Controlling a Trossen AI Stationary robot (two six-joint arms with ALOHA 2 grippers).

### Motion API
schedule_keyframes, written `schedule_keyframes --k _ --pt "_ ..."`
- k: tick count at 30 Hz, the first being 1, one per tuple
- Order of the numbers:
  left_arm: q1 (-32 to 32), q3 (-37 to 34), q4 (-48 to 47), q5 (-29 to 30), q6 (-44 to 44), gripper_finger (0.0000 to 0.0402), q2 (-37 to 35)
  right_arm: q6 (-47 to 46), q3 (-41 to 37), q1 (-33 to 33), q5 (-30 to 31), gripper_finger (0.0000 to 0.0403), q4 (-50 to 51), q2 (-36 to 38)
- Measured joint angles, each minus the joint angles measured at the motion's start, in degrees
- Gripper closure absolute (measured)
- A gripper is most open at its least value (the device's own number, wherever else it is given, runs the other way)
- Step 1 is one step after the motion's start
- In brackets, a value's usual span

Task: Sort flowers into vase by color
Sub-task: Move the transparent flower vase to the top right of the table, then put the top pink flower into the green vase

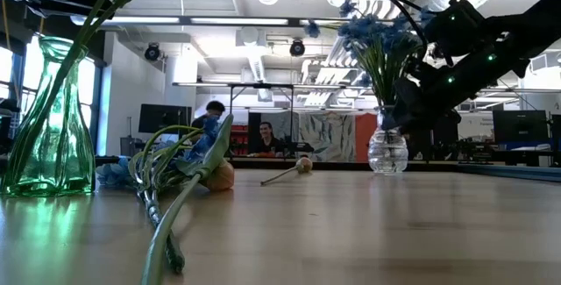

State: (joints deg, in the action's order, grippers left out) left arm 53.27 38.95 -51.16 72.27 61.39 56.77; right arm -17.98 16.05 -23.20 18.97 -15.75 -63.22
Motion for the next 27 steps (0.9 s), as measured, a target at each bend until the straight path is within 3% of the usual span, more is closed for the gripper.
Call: schedule_keyframes --k 16,27 --pt "0.0 0.0 0.0 0.0 0.0 0.0258 0.0 -2.1 0.0 2.3 -0.7 0.0144 2.1 0.7" --pt "0.0 0.0 0.1 0.0 0.8 0.0258 0.0 -12.0 6.9 8.9 2.7 0.0144 32.0 8.5"
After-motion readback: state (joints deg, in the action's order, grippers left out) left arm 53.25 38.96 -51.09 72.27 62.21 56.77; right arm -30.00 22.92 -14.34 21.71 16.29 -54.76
